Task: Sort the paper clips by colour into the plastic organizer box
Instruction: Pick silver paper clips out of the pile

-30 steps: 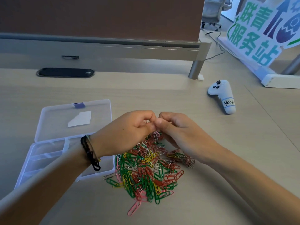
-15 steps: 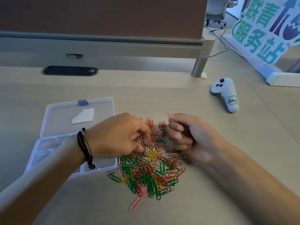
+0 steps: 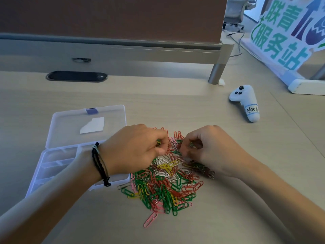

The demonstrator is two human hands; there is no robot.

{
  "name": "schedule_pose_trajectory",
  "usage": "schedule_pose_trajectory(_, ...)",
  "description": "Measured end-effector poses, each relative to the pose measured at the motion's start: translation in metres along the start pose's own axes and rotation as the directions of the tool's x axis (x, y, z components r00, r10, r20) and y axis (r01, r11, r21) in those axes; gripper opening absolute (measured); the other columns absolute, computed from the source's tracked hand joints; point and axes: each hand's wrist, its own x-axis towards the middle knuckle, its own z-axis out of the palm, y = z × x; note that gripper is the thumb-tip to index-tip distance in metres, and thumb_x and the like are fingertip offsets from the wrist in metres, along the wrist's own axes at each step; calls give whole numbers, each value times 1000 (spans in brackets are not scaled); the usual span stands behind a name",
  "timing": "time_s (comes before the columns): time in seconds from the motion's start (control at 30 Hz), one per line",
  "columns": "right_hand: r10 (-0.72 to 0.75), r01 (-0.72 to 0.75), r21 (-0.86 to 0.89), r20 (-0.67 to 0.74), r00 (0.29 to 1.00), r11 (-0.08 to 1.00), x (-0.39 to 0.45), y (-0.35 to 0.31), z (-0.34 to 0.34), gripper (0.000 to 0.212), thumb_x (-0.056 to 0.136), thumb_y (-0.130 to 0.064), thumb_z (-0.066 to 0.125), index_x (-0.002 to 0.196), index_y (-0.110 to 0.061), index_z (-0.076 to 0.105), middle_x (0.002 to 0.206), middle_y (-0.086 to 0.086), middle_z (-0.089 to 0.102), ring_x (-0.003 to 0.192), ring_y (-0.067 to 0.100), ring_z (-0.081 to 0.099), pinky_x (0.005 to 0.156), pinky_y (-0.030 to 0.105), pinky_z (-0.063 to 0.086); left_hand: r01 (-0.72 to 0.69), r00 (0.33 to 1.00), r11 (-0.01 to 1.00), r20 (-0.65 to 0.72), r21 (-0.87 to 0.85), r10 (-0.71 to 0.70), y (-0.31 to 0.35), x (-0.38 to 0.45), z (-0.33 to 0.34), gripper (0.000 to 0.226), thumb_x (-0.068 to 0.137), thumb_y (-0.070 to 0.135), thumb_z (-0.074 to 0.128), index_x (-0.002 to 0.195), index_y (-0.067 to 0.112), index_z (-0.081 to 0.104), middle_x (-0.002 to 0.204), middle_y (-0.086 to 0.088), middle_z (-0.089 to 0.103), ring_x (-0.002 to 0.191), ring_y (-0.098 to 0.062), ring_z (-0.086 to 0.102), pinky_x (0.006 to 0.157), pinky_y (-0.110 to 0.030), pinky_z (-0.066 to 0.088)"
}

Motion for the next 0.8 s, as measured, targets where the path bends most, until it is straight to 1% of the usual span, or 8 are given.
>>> schedule_pose_trajectory(0.07,-38,38,-99,10,999,994,-1,-1,0,7,78,-29,77,84,-32,74,58,-18,59,61,1,54,55,17,37,15,999,997,-35,-72,-18,-2,1,-1,12,92,29,63,81,31,60,48,12,50,52,-5,49,53,-26,32)
schedule_pose_trajectory(0.17,-106,106,-297,18,994,949,-2,0,2,16,80,-38,72,95,-36,70,66,-13,56,68,7,49,63,30,41,32,994,990,-98,-139,-46,-6,4,1,11,89,26,68,78,29,67,45,5,48,47,-10,48,53,-27,38)
schedule_pose_trajectory(0.3,-56,44,-385,-22,998,922,-4,7,-6,15,83,-32,67,97,-38,69,75,-11,56,81,17,54,63,30,36,54,985,994,-160,-99,-70,-10,5,3,7,86,25,71,89,32,70,46,4,50,51,-11,51,62,-35,51)
schedule_pose_trajectory(0.37,-63,38,-407,-48,997,912,-4,8,-9,19,82,-31,67,99,-39,69,77,-10,58,86,19,57,64,30,37,31,992,995,-115,-99,-42,-9,3,-2,10,85,27,74,90,34,70,47,6,49,52,-12,51,59,-35,49)
schedule_pose_trajectory(0.43,-133,108,-383,-40,990,917,-5,3,-6,19,84,-36,66,102,-41,70,77,-10,60,88,18,60,67,30,39,-7,1000,995,-17,-96,6,-3,0,-6,8,84,29,75,88,34,71,50,11,50,52,-8,50,54,-27,42)
schedule_pose_trajectory(0.53,-233,221,-437,27,972,872,-5,-8,2,25,88,-45,63,111,-42,68,90,-4,69,94,22,63,68,29,36,-22,997,1000,70,-13,23,4,-3,-5,8,83,37,75,91,37,73,57,25,51,61,5,50,55,-20,31)
schedule_pose_trajectory(0.67,-248,245,-525,65,967,816,-4,-12,4,25,90,-44,59,113,-39,67,99,2,71,97,28,64,69,31,39,-24,999,992,43,128,19,4,-2,1,14,84,44,72,97,39,70,54,12,49,68,-1,49,69,-28,45)
schedule_pose_trajectory(0.8,-230,243,-552,95,969,797,-4,-8,1,19,91,-39,59,108,-36,68,94,3,70,92,31,64,70,33,46,-12,998,980,57,196,1,8,-2,1,8,88,44,67,89,37,63,57,18,45,75,-3,44,66,-28,35)
